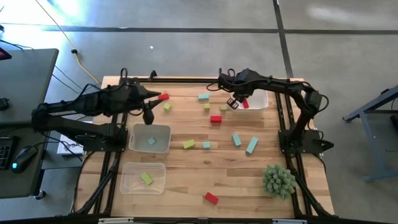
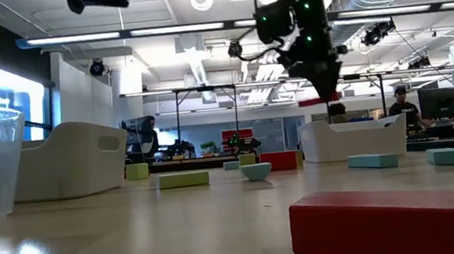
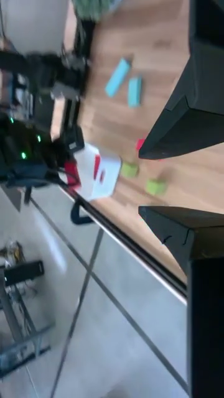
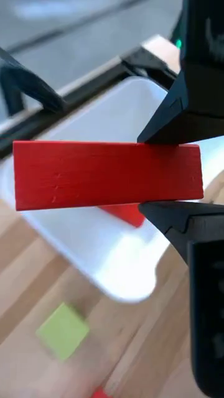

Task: Sort & place blocks by color
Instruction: Put the red block into the white bin

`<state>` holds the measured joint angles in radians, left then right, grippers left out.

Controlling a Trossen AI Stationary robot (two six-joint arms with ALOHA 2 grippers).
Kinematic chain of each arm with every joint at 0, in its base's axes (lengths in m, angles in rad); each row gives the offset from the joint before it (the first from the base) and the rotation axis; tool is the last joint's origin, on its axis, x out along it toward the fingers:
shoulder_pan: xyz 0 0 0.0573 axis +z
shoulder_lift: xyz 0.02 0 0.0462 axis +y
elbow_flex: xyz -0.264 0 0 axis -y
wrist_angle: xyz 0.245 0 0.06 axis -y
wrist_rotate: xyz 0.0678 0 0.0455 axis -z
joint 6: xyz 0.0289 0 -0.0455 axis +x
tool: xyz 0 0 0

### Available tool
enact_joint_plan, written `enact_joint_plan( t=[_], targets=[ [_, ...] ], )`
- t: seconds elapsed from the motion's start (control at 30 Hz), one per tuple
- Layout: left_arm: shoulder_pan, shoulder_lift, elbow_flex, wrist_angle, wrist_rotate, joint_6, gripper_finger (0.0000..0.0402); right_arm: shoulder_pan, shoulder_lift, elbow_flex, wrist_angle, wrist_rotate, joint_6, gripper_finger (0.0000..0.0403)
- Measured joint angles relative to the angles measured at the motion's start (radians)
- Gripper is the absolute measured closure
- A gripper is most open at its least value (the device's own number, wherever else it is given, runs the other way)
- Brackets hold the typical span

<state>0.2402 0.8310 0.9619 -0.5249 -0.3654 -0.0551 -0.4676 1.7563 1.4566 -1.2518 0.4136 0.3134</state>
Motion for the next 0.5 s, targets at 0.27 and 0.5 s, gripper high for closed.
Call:
enact_joint_plan(
  t=[0.27,0.5],
  targets=[
    [0.157,0.098,0.0,0.009,0.057,0.042,0.028,-0.105,-0.015,-0.131,0.12,-0.089,-0.03,0.0311],
    [0.285,0.195,0.0,0.008,0.105,0.04,0.0277,-0.168,-0.015,-0.196,0.209,-0.137,-0.039,0.0311]
  ],
)
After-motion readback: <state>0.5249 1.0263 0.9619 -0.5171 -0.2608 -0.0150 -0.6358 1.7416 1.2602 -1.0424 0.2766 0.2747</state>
